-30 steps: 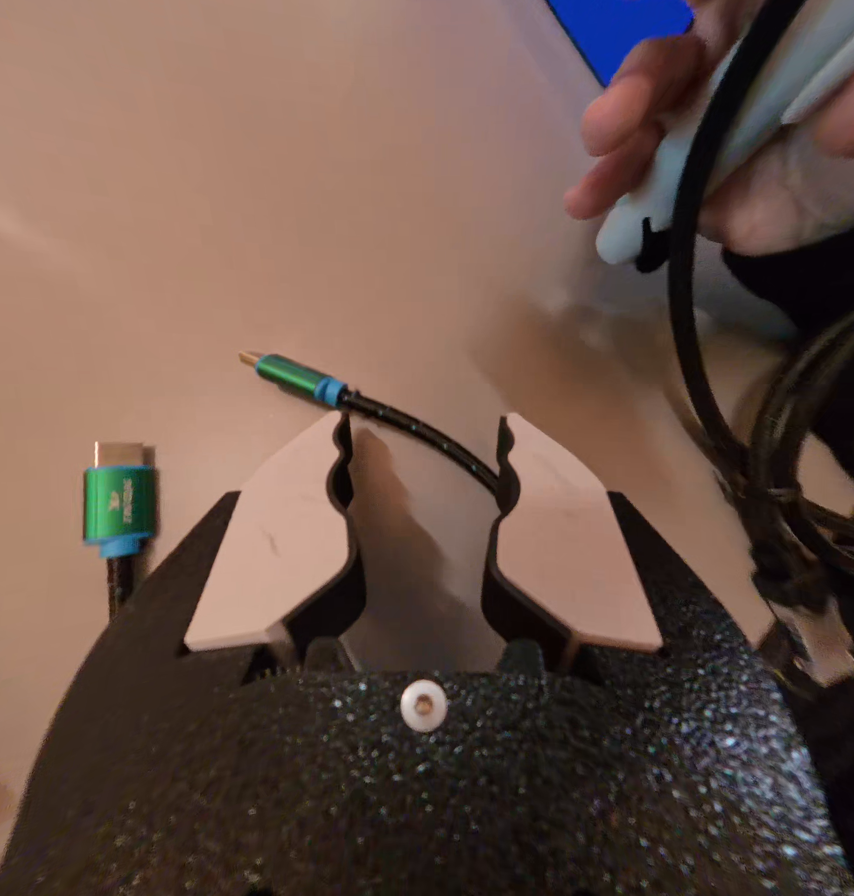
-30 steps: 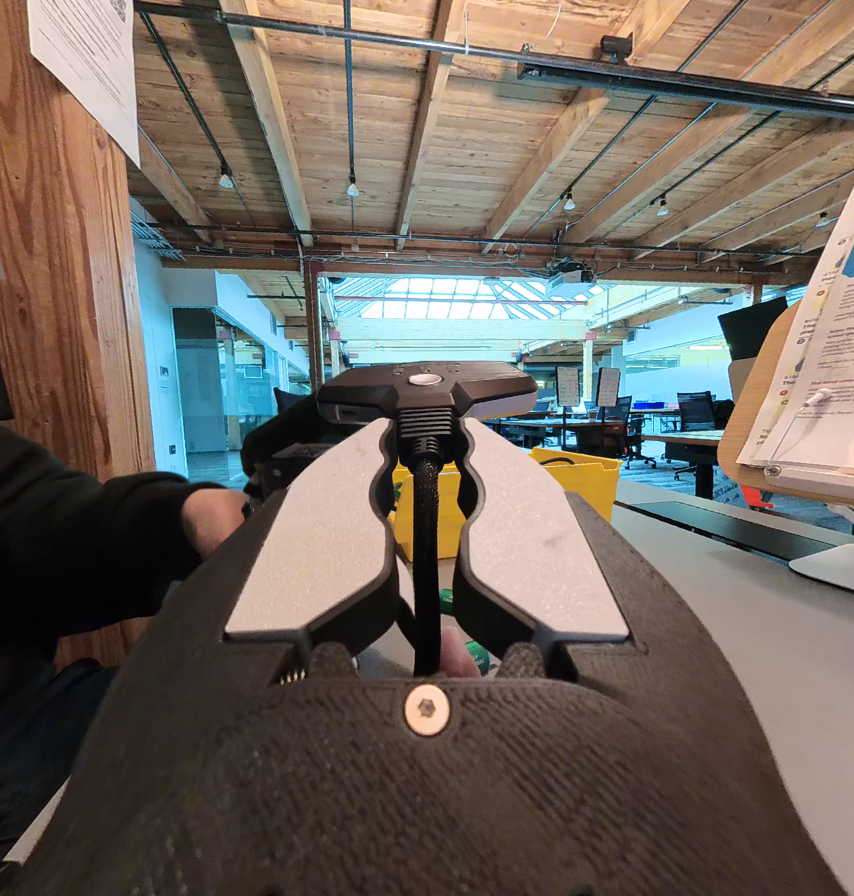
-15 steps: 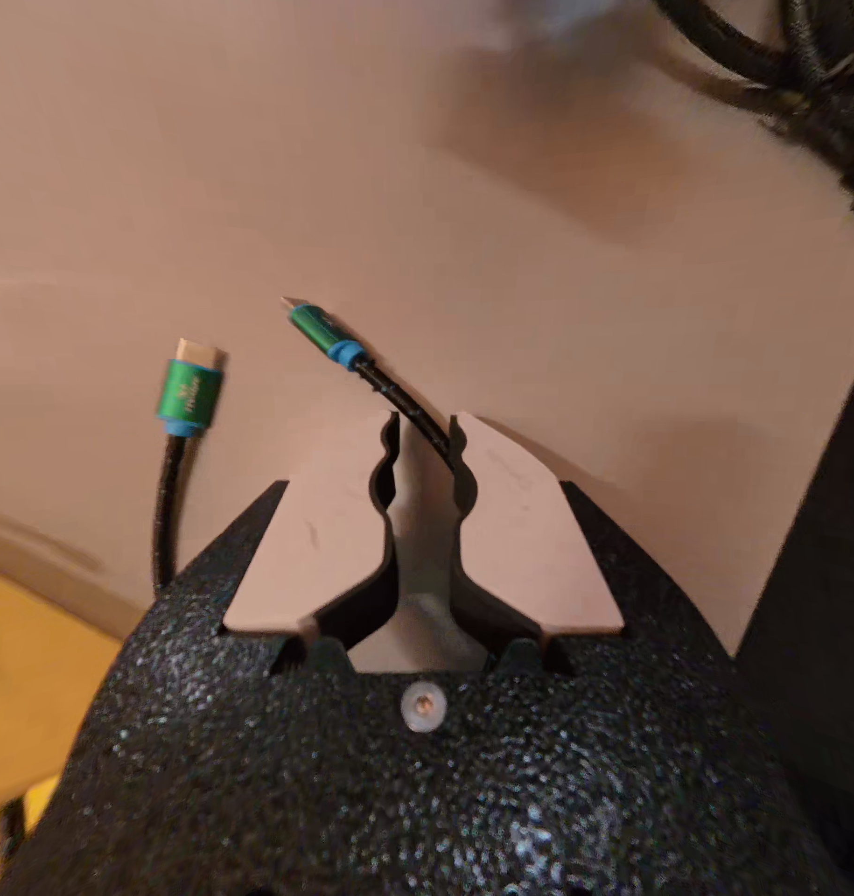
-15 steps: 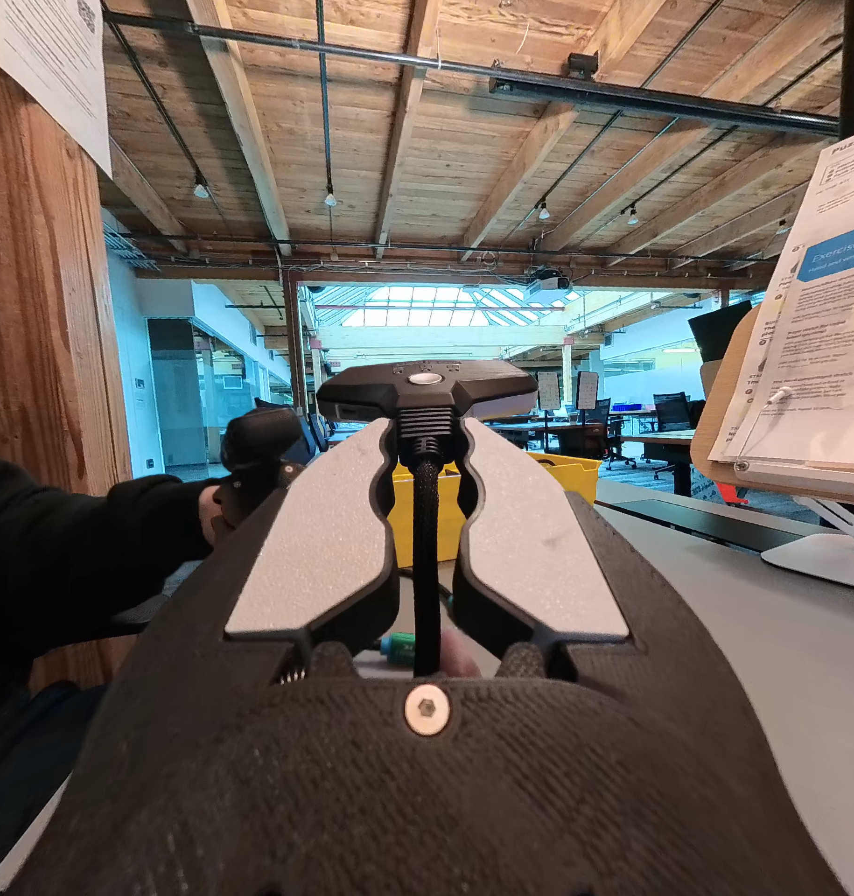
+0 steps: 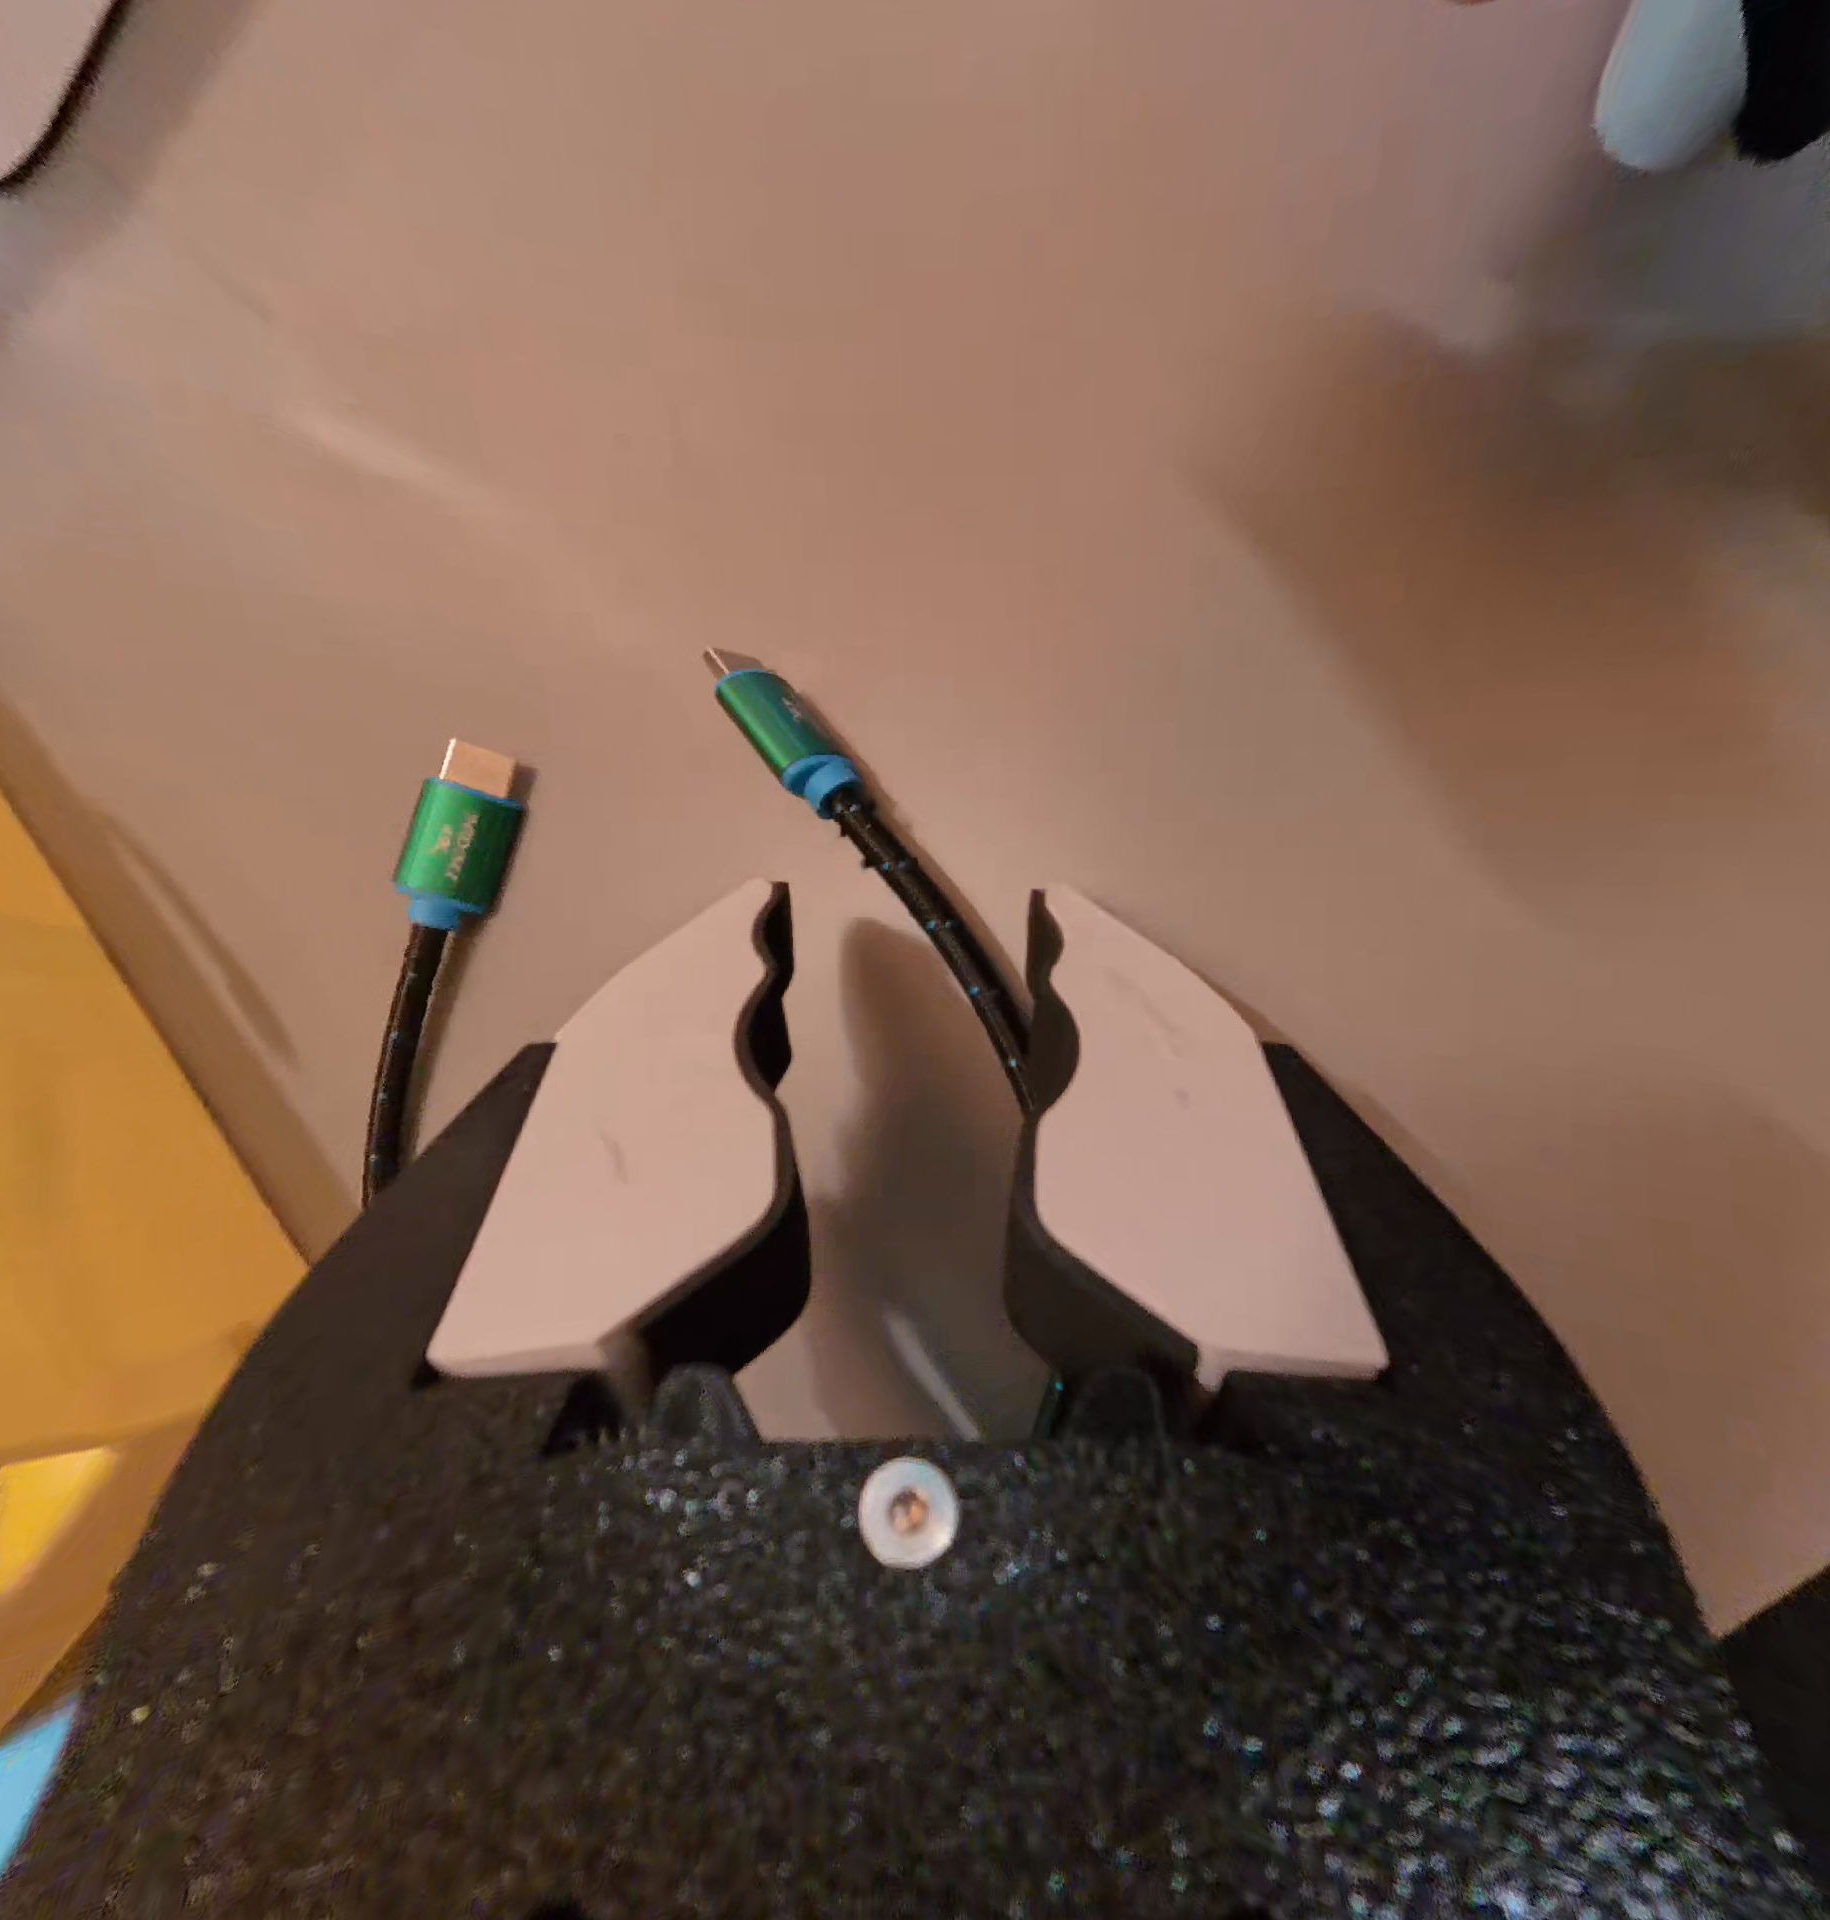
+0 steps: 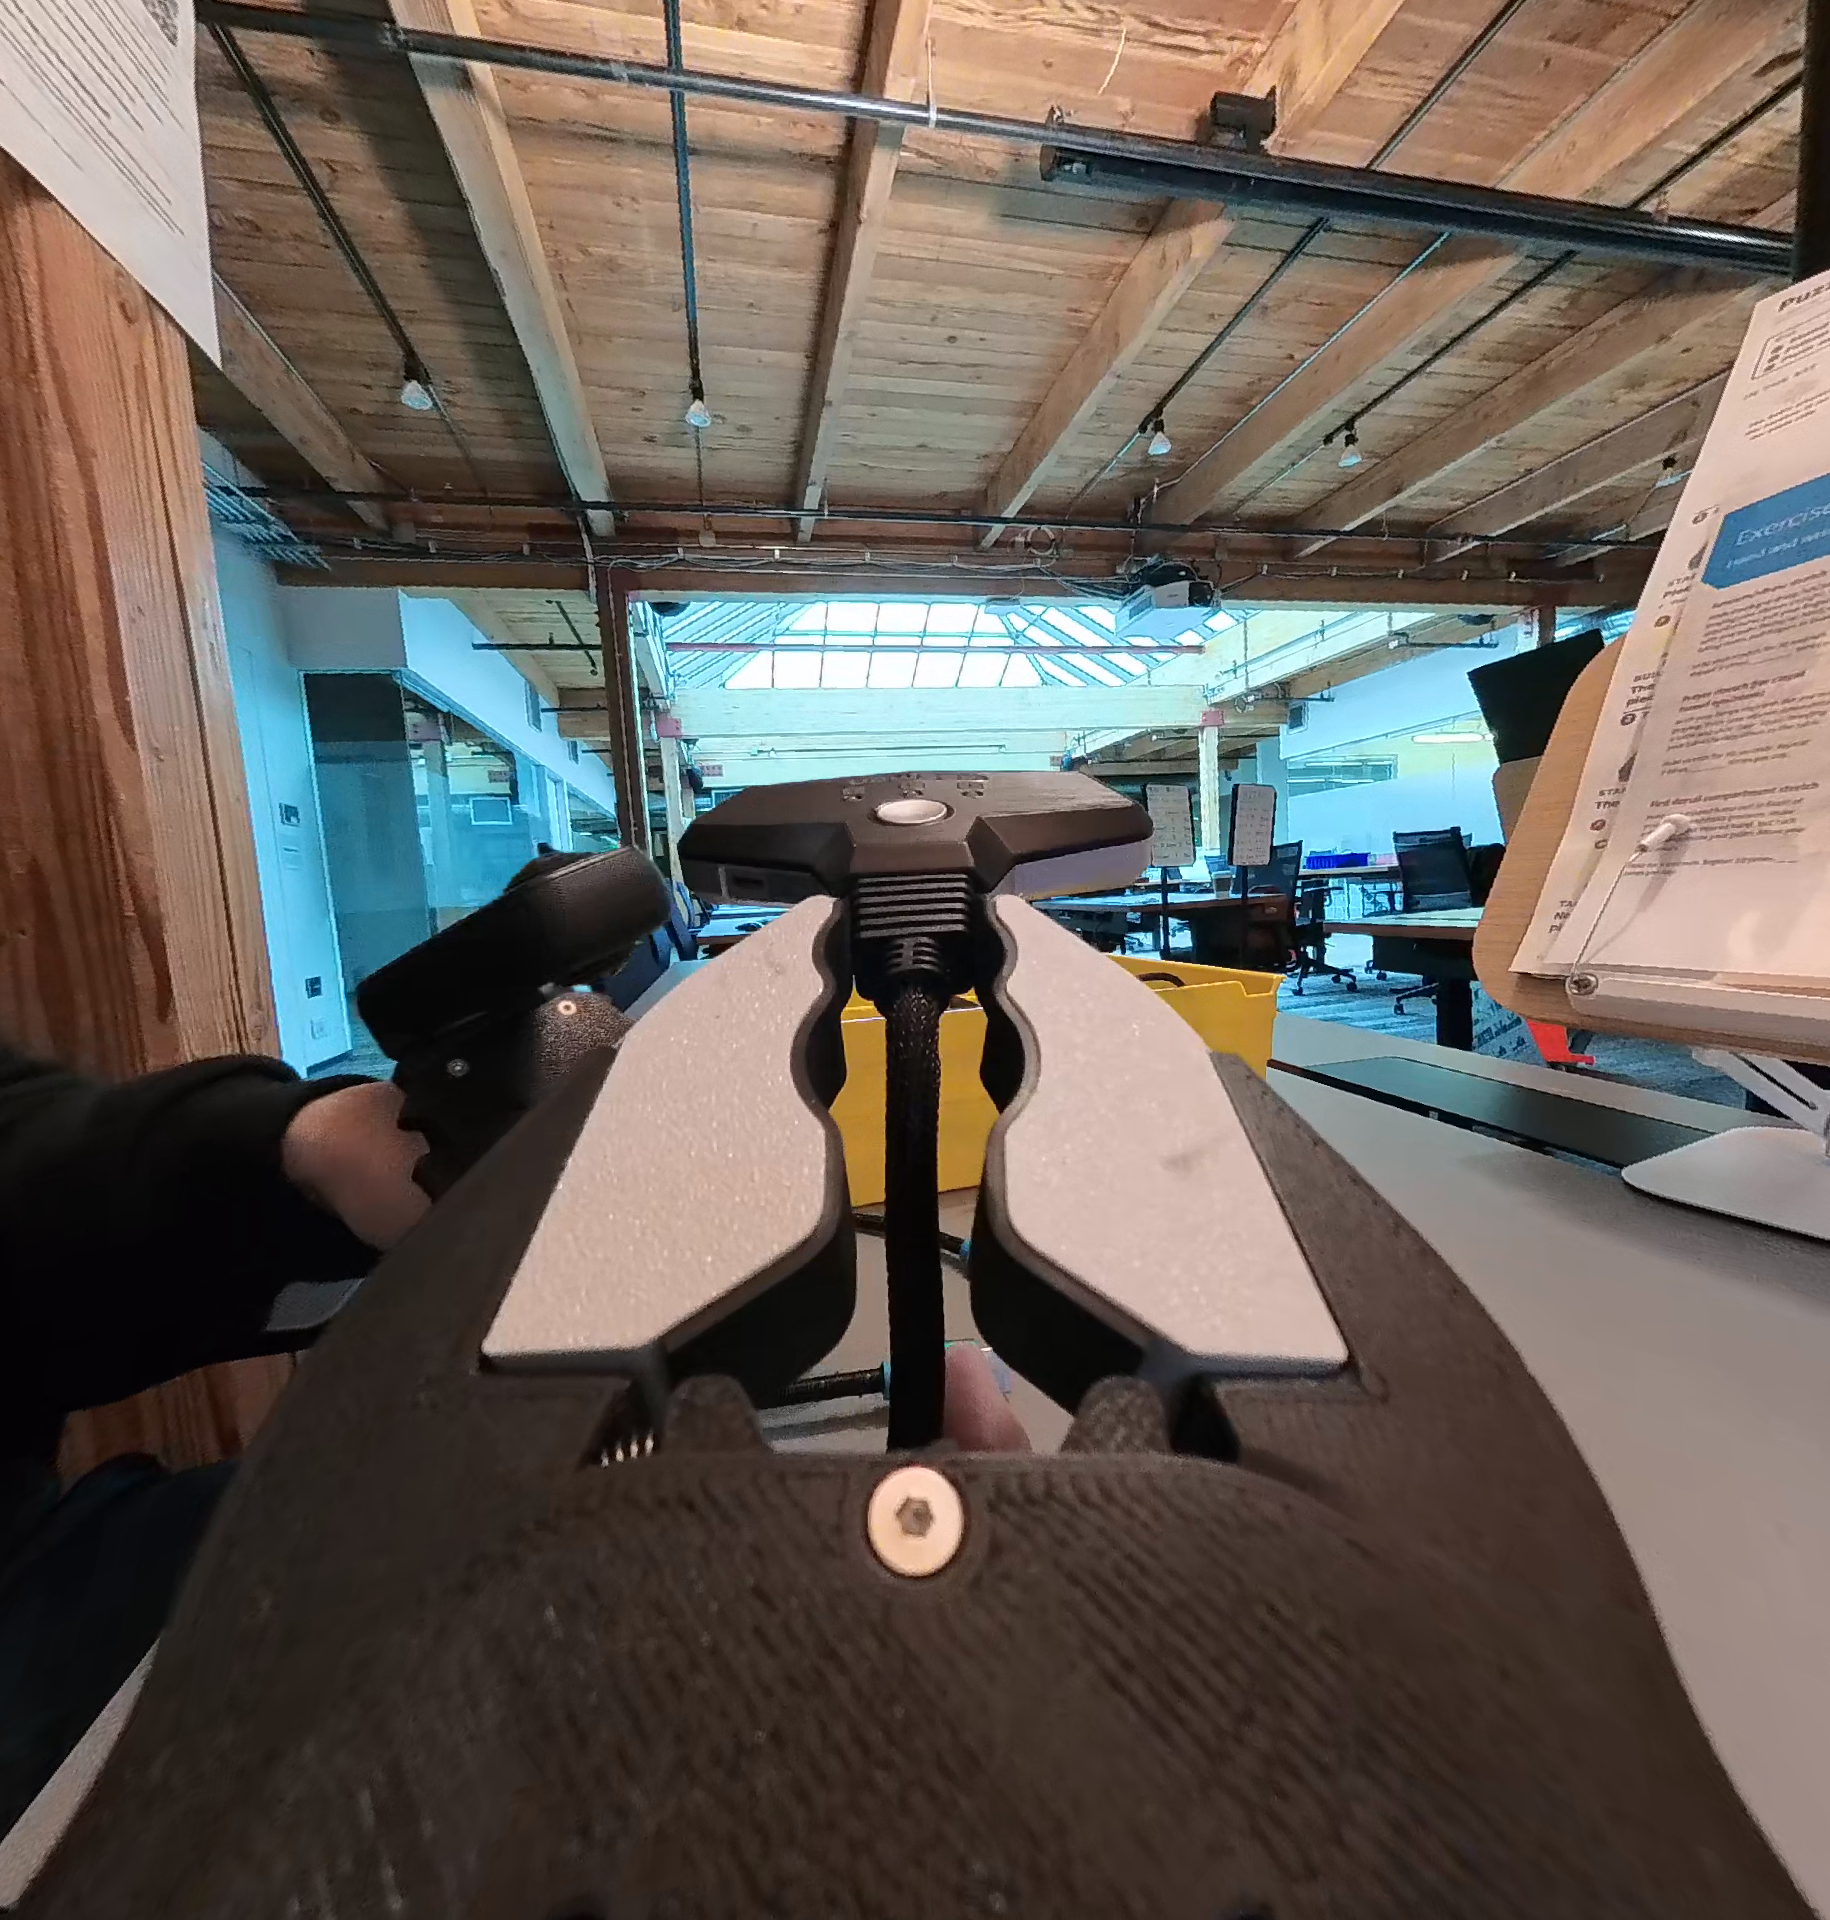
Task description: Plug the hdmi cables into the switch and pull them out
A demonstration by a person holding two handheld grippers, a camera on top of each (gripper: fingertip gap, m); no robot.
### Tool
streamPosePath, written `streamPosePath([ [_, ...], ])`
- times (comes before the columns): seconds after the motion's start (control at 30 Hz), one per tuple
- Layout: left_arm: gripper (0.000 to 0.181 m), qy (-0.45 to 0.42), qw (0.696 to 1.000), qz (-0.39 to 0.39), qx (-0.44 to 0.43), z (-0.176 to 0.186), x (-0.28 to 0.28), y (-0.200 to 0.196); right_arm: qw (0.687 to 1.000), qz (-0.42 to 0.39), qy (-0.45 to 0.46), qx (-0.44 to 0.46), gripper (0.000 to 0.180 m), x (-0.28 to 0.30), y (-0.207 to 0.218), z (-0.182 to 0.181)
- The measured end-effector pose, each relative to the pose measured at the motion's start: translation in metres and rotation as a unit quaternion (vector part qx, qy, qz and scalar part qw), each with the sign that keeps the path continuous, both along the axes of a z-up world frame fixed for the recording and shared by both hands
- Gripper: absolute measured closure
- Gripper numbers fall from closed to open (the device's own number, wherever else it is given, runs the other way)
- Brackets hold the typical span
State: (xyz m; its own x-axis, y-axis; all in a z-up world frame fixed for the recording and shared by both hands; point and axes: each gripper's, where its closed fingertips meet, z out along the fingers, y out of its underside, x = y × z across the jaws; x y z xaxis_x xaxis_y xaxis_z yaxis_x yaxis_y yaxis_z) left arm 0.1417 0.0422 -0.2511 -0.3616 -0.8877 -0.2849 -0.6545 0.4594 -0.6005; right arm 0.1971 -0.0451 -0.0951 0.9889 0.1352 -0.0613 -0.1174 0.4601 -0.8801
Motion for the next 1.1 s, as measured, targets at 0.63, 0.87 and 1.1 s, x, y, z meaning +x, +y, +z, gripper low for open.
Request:
streamPosePath([
  [0.63,0.173,0.003,0.992,0.014,-0.126,-0.013,0.018,0.011,1.000,0.001,-0.003,0.000,0.158,-0.001,0.000,0.001],
  [0.87,0.174,0.044,0.933,-0.030,-0.355,0.022,0.001,-0.010,0.999,0.028,-0.012,0.014,0.157,-0.009,-0.004,0.004],
  [1.1,0.174,0.175,0.839,-0.137,-0.497,0.089,-0.033,-0.005,0.994,0.099,-0.053,0.011,0.157,-0.033,-0.005,0.005],
])
